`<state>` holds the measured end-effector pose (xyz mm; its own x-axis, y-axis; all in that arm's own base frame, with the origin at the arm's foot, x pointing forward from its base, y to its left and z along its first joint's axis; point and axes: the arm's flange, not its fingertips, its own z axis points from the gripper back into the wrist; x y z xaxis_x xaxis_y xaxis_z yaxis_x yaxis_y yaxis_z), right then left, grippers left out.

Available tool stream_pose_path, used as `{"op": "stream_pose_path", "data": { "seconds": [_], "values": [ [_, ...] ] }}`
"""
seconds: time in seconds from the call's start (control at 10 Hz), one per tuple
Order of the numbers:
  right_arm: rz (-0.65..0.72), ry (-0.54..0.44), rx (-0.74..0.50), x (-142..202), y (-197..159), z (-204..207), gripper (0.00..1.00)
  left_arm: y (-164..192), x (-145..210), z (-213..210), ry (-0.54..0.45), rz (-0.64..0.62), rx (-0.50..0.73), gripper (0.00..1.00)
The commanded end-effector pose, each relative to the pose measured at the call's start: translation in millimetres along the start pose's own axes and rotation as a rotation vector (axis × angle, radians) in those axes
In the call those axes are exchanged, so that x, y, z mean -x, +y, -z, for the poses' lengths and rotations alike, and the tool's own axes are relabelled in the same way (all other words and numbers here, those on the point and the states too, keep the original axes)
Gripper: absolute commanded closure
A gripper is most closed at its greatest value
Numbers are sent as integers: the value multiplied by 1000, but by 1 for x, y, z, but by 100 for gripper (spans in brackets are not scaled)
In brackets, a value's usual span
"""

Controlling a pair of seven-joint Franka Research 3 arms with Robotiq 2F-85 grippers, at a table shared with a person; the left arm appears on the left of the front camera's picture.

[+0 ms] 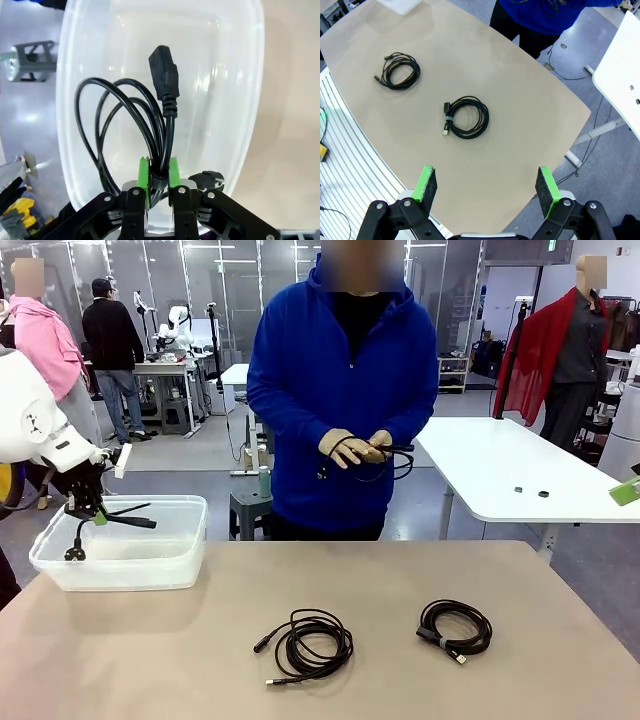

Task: Organize and store the cables.
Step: Place the Power Cable into the Organizing box.

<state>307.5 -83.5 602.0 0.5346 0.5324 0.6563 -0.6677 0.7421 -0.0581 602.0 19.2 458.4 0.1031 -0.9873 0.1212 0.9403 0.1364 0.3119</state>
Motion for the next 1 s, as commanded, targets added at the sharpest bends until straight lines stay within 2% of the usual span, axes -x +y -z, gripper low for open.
{"op": "stream_pose_path", "data": {
  "seconds": [0.0, 0.2, 0.5, 0.6, 0.8, 0.9],
  "values": [
    [-4, -3, -5, 2, -1, 0, 0, 8, 6, 12, 13, -69, 53, 82],
    [-4, -3, -5, 2, -1, 0, 0, 12, 11, 19, -9, -91, 53, 82],
    [-4, -3, -5, 2, -1, 0, 0, 14, 18, 21, 10, -110, 60, 82],
    [-4, -3, -5, 2, -1, 0, 0, 16, 18, 19, 2, -106, 58, 78],
    [-4, -3, -5, 2, -1, 0, 0, 14, 16, 17, 7, -95, 65, 62],
    [-4, -3, -5, 2, -1, 0, 0, 14, 15, 16, 12, -96, 71, 62]
  ]
}}
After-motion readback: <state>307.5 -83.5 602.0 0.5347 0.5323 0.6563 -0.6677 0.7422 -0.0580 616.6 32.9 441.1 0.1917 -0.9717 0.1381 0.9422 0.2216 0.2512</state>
